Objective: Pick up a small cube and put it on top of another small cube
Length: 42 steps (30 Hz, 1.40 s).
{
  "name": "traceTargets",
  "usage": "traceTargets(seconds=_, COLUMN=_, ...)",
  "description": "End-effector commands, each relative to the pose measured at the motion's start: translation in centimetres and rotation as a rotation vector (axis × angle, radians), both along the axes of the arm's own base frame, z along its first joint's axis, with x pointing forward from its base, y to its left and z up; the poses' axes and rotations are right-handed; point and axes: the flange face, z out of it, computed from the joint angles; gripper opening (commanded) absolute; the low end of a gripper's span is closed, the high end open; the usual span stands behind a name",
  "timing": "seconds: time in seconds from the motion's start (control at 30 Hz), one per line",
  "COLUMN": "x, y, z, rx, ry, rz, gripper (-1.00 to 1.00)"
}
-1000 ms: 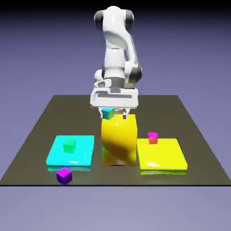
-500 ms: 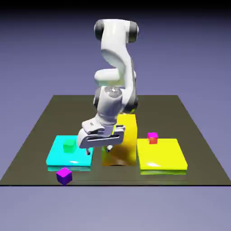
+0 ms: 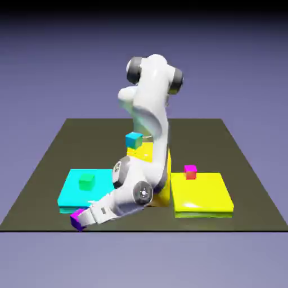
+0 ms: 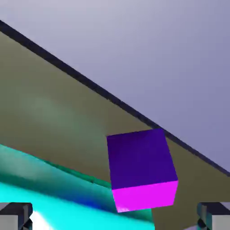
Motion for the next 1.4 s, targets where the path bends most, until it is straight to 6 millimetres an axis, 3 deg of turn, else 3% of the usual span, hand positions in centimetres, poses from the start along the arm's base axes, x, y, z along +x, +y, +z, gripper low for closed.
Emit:
traceTargets(seconds=0.0, x=0.1, y=-0.3, z=-0.7, rx=-0.028, ry=0.040, rz=0.009, gripper=0.00)
traceTargets(seconds=0.17, x=0.4, y=-1.3, z=-4.2, rx=-0.175, ry=0.237, rz=0.049, gripper=0.00)
traceTargets(seconds=0.27, x=-2.6, y=-5.0, z=-7.7, rx=-0.183, ry=0.246, rz=0.050, gripper=0.00)
traceTargets(seconds=0.3, x=-2.6, y=-5.1, z=-7.8, rx=-0.183, ry=0.246, rz=0.050, gripper=0.00)
traceTargets(seconds=0.33, x=-2.6, y=-5.1, z=-7.8, rx=-0.183, ry=0.246, rz=0.050, gripper=-1.00)
traceTargets(seconds=0.37, x=-2.6, y=-5.1, z=-7.8, rx=-0.183, ry=0.246, rz=0.050, gripper=-1.00)
traceTargets(seconds=0.43, x=-0.4, y=-2.4, z=-5.3, rx=-0.183, ry=0.246, rz=0.051, gripper=-1.00)
traceTargets(seconds=0.47, x=0.4, y=-2.0, z=-3.9, rx=-0.177, ry=0.237, rz=0.036, gripper=-1.00)
traceTargets(seconds=0.57, x=-0.3, y=-10.4, z=2.3, rx=-0.117, ry=0.117, rz=-0.146, gripper=-1.00)
traceTargets(seconds=0.67, x=-2.8, y=-17.9, z=8.1, rx=-0.066, ry=-0.004, rz=-0.326, gripper=-1.00)
traceTargets(seconds=0.93, x=-7.9, y=-8.4, z=13.2, rx=0.030, ry=0.051, rz=-0.680, gripper=-1.00)
traceTargets(seconds=1.27, x=-16.2, y=4.8, z=23.4, rx=-0.010, ry=0.269, rz=-0.876, gripper=-1.00)
traceTargets(seconds=1.33, x=-17.0, y=7.5, z=22.8, rx=-0.062, ry=0.309, rz=-0.825, gripper=-1.00)
traceTargets(seconds=1.37, x=-17.8, y=7.5, z=22.2, rx=-0.062, ry=0.309, rz=-0.825, gripper=-1.00)
